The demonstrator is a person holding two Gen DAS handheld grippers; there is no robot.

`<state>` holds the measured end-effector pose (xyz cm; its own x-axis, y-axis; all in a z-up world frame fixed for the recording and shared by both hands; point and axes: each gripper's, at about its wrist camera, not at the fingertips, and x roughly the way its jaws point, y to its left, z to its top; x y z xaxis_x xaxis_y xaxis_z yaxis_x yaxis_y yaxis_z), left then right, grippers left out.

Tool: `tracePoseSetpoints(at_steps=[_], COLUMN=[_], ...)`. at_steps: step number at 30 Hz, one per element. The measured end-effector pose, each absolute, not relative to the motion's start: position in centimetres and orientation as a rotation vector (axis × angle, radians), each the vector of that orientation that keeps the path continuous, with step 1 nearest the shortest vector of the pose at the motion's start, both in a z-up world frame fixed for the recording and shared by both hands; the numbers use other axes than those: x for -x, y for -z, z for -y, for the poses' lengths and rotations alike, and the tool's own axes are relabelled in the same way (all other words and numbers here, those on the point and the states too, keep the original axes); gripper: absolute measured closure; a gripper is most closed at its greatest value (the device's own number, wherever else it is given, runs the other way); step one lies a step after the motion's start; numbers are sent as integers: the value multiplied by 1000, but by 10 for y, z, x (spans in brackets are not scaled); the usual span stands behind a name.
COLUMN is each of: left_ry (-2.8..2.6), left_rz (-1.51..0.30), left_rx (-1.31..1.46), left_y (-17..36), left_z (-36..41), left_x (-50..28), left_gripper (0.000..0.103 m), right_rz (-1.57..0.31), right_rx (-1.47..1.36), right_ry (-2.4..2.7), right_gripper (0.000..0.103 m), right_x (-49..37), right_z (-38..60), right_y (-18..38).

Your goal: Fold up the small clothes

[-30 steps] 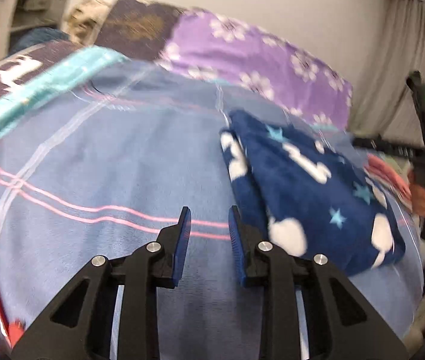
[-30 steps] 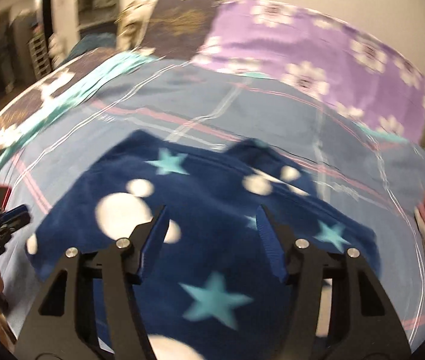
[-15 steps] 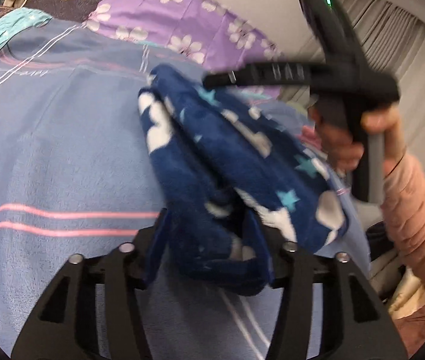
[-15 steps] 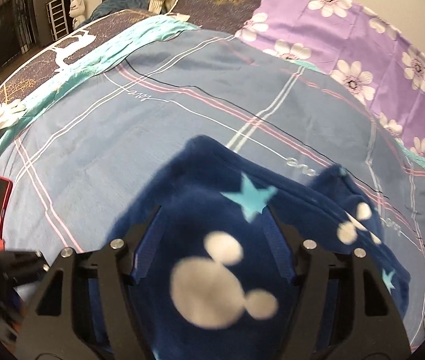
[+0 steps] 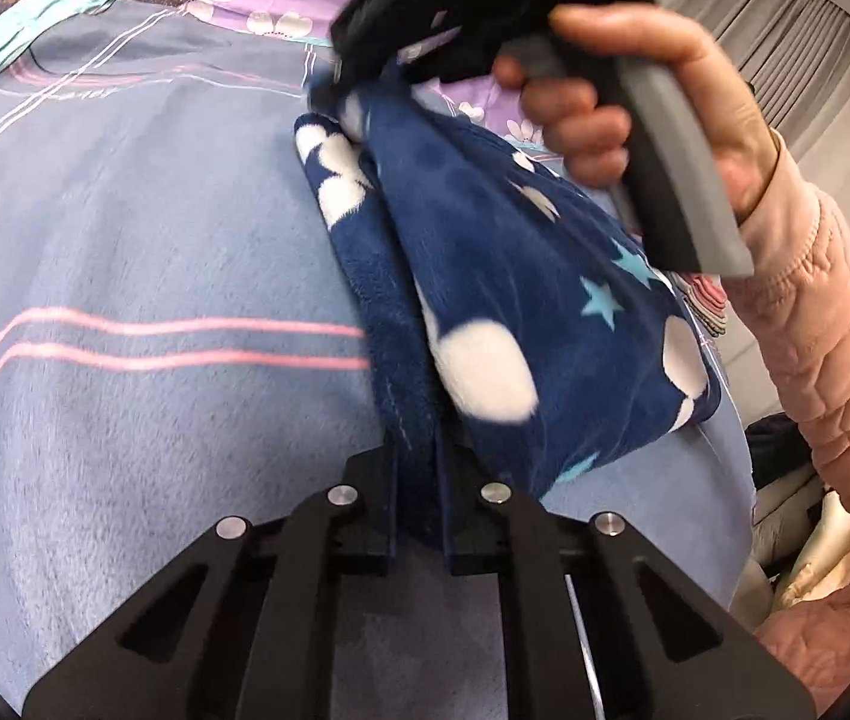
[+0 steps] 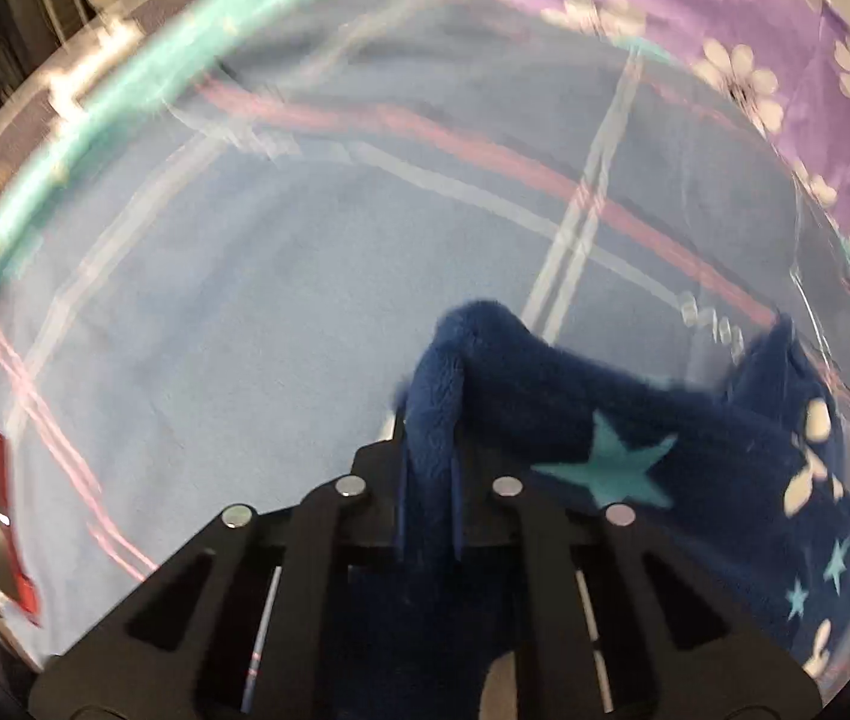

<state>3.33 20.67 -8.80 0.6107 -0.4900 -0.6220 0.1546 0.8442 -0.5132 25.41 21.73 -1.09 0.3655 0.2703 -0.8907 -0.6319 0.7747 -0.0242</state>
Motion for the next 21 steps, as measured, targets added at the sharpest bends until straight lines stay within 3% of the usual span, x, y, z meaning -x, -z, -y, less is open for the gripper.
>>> tracePoseSetpoints(at_steps=[4, 6, 9, 10, 15, 17, 21], left_ry=[388, 383, 366, 356, 327, 376, 459], left_rz=[-834, -828, -808, -797, -658, -581, -558], left_rx=[440, 433, 427, 422, 436, 448, 412], left_y=[91, 89, 83, 80, 45, 29, 24], left_z=[-205, -203, -210, -211, -223, -218, -190], left_x=[-33, -32, -26, -23, -1, 4, -4], left_gripper=[93, 92, 90, 90, 90, 90, 90], right_rz=[-1077, -1067, -1001, -982, -807, -798, -836], right_rx=[468, 511, 525, 512, 439, 366, 215], right_ry=[-607, -633, -680, -692, -655, -671, -628], right_gripper=[92, 74, 55, 54, 56, 62, 63], right_x=[-260, -260, -248, -244, -214, -201, -180], right_z=[-220, -222, -219, -215, -169, -144, -76], right_y=[34, 49, 42, 35, -19, -31, -23])
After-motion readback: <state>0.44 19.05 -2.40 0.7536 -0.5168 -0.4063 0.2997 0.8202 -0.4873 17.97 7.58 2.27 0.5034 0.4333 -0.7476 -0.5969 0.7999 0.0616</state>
